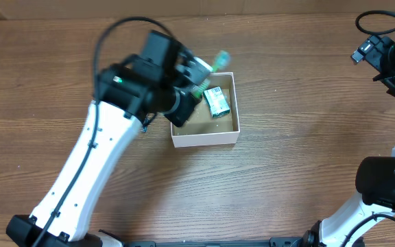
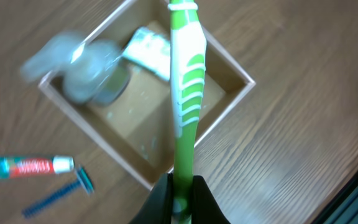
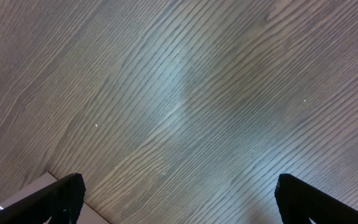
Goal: Pack container
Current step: 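Lift the toothbrush with the left gripper and carry it over the box, then lower the toothbrush into the box and open the left gripper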
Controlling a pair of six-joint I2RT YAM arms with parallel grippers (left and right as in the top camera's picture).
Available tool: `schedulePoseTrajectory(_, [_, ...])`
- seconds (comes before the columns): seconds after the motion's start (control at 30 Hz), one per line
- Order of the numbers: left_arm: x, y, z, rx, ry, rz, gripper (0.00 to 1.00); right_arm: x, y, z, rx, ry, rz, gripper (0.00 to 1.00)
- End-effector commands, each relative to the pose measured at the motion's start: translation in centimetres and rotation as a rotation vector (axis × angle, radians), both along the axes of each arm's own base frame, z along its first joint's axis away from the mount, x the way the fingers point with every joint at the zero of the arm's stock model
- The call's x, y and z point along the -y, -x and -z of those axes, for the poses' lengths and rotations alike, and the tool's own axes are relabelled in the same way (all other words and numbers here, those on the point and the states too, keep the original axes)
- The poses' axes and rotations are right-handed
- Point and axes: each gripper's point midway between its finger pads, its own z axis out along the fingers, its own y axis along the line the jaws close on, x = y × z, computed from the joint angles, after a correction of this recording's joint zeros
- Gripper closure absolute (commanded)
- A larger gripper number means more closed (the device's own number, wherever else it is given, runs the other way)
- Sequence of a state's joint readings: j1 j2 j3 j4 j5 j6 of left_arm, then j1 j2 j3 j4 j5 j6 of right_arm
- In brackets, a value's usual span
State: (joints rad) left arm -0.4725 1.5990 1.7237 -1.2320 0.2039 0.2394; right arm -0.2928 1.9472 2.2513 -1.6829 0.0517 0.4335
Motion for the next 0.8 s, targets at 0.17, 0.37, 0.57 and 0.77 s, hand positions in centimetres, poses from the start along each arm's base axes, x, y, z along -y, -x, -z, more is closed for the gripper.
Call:
schedulePoseTrajectory(0.17, [1.2,0.1,1.9,0.175,-0.310,0.348,0.96,-0.1,-0.1,-0.8,0.028,0.006,0.003,0.00])
schedulePoseTrajectory(0.37, [1.0,-1.2,6.0,0.070,-0.366,0.351,0.96,-0.1,-0.1,-0.8,0.028,0.006,0.003,0.00])
schedulePoseTrajectory(0.57, [1.3,-1.9,11.0,-0.014,-0.444,0.513,0.96,-0.1,-0.1,-0.8,0.028,0.006,0.003,0.00])
schedulePoseTrajectory(0.77, [1.3,-3.1,13.7,-0.060,-0.442,0.510,0.96,-0.1,-0.1,-0.8,0.028,0.006,0.003,0.00])
